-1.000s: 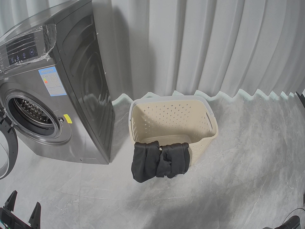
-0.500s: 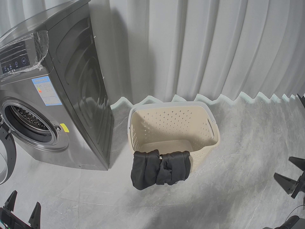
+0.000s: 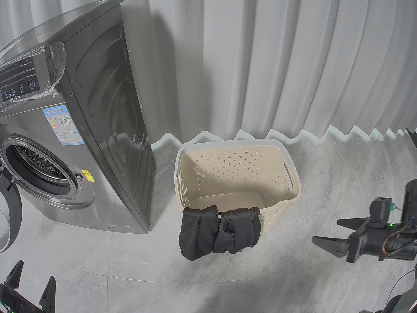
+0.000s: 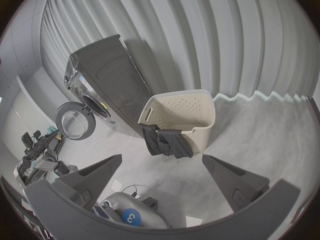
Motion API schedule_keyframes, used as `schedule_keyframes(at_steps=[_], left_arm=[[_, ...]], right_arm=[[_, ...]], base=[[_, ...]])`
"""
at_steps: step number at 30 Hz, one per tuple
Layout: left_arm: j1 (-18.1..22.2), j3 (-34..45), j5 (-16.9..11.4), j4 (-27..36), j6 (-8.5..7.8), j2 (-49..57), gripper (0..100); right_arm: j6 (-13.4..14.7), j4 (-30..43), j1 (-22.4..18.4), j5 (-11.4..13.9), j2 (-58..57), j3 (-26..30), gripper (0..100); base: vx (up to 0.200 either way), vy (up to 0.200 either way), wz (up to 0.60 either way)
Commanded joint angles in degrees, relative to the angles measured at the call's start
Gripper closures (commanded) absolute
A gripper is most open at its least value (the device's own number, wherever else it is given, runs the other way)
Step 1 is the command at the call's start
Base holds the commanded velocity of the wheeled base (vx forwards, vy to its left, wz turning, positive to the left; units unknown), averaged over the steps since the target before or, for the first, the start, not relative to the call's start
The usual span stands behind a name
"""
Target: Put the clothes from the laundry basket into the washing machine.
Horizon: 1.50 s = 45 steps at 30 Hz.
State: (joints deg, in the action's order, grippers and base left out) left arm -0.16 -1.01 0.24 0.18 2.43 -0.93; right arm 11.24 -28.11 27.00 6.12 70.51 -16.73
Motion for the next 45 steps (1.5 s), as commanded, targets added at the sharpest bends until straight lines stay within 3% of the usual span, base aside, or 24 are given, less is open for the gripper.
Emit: schedule_keyframes(at_steps=[1, 7, 10, 15, 21, 34, 45], left_arm=[[0.0, 0.9, 0.0, 0.0, 0.04, 0.9, 0], [0.0, 0.9, 0.0, 0.0, 0.04, 0.9, 0], [0.0, 0.9, 0.0, 0.0, 0.04, 0.9, 0], [0.0, 0.9, 0.0, 0.0, 0.04, 0.9, 0], [0.0, 0.9, 0.0, 0.0, 0.04, 0.9, 0], [0.0, 0.9, 0.0, 0.0, 0.04, 0.9, 0], [0.0, 0.9, 0.0, 0.0, 0.12, 0.9, 0]], right_arm=[[3.5, -8.8, 6.7, -3.8, 17.8, 0.1, 0], [3.6, -15.0, 7.1, -4.3, 26.7, -0.9, 0], [3.9, -17.9, 7.1, -6.2, 31.8, -2.5, 0], [3.9, -22.1, 8.0, -6.9, 38.6, -4.6, 0], [4.8, -26.0, 8.9, -10.3, 46.6, -8.7, 0], [5.4, -25.8, 8.2, -14.6, 58.5, -21.9, 0], [5.5, -25.3, 7.8, -15.0, 64.9, -29.7, 0]], base=[[0.0, 0.0, 0.0], [0.0, 0.0, 0.0], [0.0, 0.0, 0.0], [0.0, 0.0, 0.0], [0.0, 0.0, 0.0], [0.0, 0.0, 0.0], [0.0, 0.0, 0.0]])
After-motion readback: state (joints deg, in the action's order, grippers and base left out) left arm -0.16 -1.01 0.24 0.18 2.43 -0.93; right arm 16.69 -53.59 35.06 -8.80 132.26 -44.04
